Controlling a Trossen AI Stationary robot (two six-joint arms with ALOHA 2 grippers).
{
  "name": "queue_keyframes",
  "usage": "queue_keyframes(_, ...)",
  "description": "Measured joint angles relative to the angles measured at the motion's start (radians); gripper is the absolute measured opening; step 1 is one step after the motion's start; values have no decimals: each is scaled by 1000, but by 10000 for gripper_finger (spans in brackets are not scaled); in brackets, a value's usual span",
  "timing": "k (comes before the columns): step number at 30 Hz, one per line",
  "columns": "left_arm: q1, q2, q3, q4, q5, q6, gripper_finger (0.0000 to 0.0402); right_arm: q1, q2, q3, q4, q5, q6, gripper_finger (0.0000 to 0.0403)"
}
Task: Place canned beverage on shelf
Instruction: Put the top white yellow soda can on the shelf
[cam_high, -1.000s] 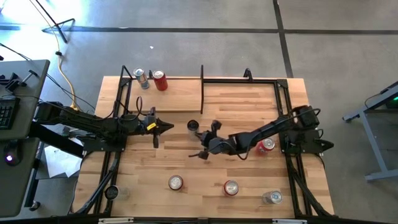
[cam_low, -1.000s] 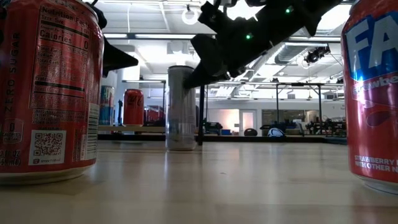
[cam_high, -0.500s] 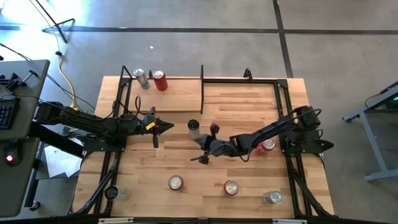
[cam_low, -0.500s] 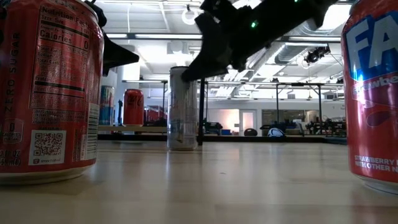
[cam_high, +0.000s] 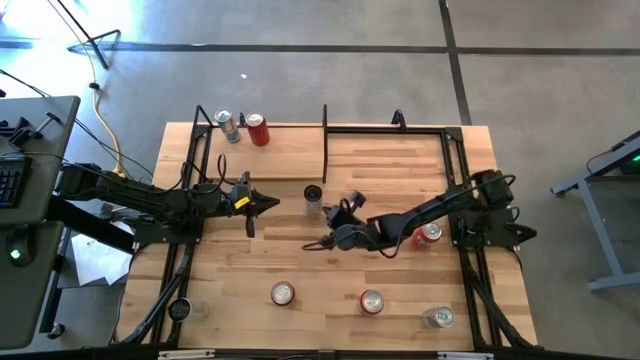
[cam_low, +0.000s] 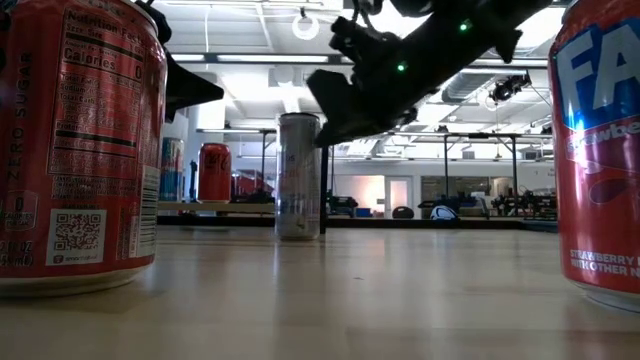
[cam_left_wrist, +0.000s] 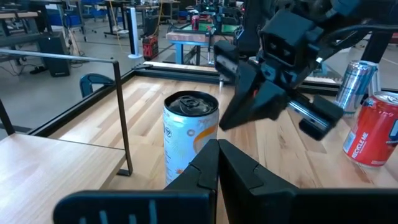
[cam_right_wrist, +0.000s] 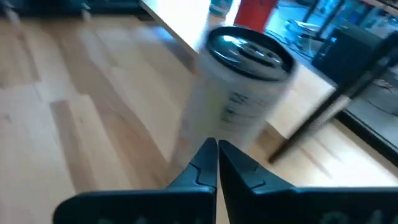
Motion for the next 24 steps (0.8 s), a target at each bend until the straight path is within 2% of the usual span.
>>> queue_keyframes(3, 0, 0, 0, -3, 0, 0, 0, 5, -47, 0, -100, 23, 24, 0)
queue_keyframes(6, 0, 0, 0, -3, 0, 0, 0, 19, -79, 0, -109, 29, 21, 0)
queue_keyframes(10, 0, 0, 0, 2, 0, 0, 0, 33, -72, 0, -27, 58, -5, 3)
queue_keyframes(13, 0, 0, 0, 2, 0, 0, 0, 35, -47, 0, 59, 60, -48, 20)
queue_keyframes(17, 0, 0, 0, 2, 0, 0, 0, 44, -38, 0, 140, 60, -82, 70)
queue_keyframes(24, 0, 0, 0, 1, 0, 1, 0, 34, -37, 0, 217, 83, -82, 204)
